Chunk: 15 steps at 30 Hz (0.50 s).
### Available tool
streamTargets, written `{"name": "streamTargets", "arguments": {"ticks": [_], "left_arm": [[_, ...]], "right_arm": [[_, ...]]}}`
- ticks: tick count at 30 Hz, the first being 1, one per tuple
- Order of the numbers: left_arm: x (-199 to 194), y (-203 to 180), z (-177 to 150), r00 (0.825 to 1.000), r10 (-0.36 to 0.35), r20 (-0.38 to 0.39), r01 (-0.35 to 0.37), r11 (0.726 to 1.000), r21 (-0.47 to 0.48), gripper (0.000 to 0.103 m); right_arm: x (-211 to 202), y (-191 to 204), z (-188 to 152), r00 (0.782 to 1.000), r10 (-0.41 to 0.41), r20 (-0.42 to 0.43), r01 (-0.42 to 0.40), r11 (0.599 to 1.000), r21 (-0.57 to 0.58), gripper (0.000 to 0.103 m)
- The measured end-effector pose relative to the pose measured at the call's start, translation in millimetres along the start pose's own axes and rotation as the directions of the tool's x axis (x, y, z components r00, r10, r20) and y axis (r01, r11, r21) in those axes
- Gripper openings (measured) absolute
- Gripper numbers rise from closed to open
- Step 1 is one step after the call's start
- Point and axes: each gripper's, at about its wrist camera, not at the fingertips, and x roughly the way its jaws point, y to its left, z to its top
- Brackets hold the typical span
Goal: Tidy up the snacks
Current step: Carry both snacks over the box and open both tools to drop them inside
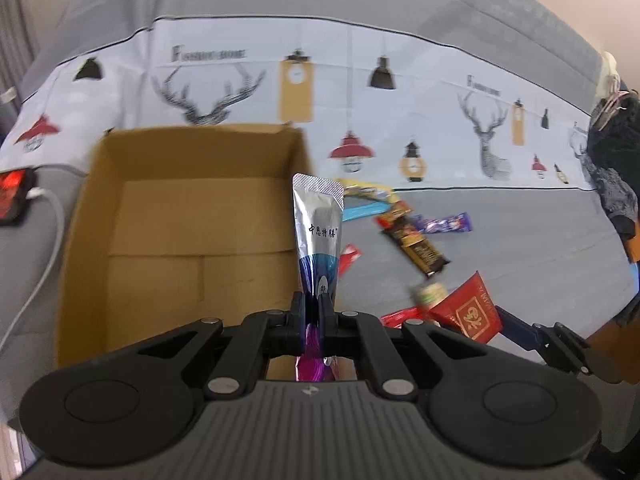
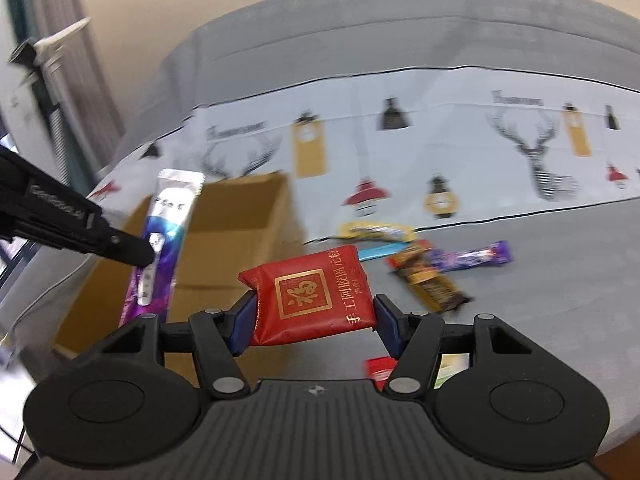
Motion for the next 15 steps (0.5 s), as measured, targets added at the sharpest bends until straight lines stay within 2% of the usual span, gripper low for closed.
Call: {"name": "streamTargets", "arguments": {"ticks": [5,15], "left_arm": [[-3,35,-9,1.0,0.002,-0.002,-0.002,1.0,-0.008,0.006],[0,78,-3,1.0,-0.017,0.006,0.017,1.0,-0.014,0.006]], "right_arm": [[6,41,0,1.0,0.013,-0.019,-0.014,0.998,-0.066,0.063],[31,82,13,0.999,0.017,-0.041,-0.022,0.991,-0.131,0.063]]}}
